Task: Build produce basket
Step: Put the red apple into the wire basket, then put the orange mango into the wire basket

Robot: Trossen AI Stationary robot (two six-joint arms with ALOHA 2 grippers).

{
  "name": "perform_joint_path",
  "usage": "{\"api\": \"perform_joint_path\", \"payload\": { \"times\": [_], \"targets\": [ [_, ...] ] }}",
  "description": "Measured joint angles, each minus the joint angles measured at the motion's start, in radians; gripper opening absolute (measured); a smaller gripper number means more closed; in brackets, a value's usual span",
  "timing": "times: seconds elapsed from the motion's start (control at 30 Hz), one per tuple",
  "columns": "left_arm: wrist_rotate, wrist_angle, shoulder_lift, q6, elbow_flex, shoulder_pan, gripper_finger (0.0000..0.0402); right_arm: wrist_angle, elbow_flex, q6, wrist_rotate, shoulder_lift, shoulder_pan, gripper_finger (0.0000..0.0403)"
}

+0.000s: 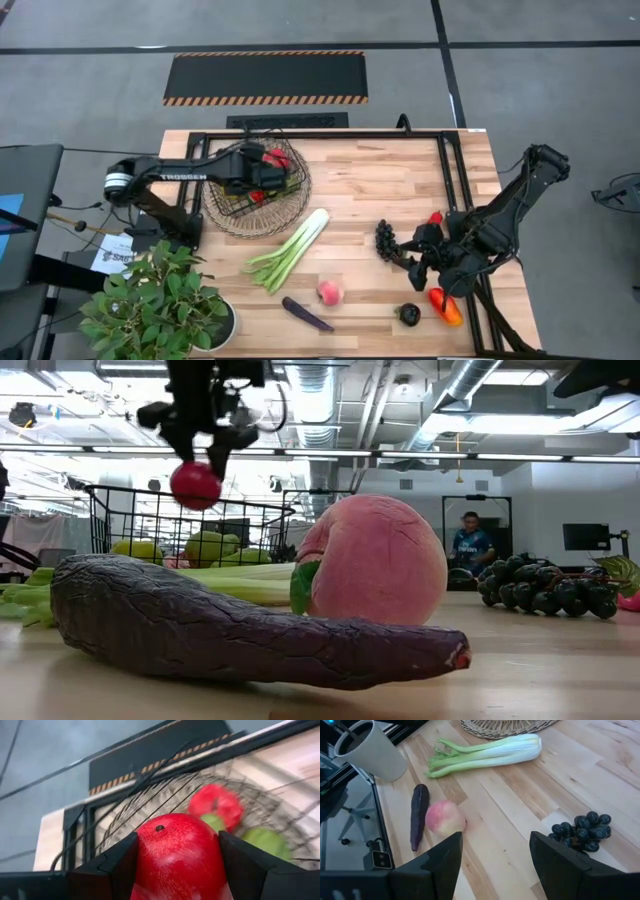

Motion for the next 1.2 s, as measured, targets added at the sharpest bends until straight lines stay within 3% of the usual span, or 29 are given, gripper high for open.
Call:
{"api": "perform_joint_path", "payload": {
  "times": [0.13,0.3,0.53,0.73,0.93,1.2],
  "targets": [
    [0.004,0.051,-0.044,-0.071,-0.109,0.022,0.0222,0.001,0.0,0.0,-0.001,0.0,-0.002,0.0255],
    [0.017,0.176,-0.076,-0.037,-0.2,0.053,0.0225,0.003,0.0,0.001,-0.005,0.0,-0.001,0.0255],
    [-0.009,0.181,-0.074,-0.005,-0.24,0.114,0.0277,0.001,0.0,0.018,-0.018,0.0,-0.001,0.0255],
    [0.027,0.239,-0.073,0.047,-0.24,0.16,0.0324,0.0,0.0,0.018,-0.032,0.0,-0.001,0.0255],
    [0.044,0.279,-0.073,0.163,-0.191,0.157,0.0339,-0.019,0.0,0.033,-0.042,0.0,-0.001,0.0255],
    [0.134,0.44,-0.073,0.361,-0.055,0.072,0.034,-0.212,0.0,0.292,-0.138,0.01,0.007,0.0255]
  ]
}}
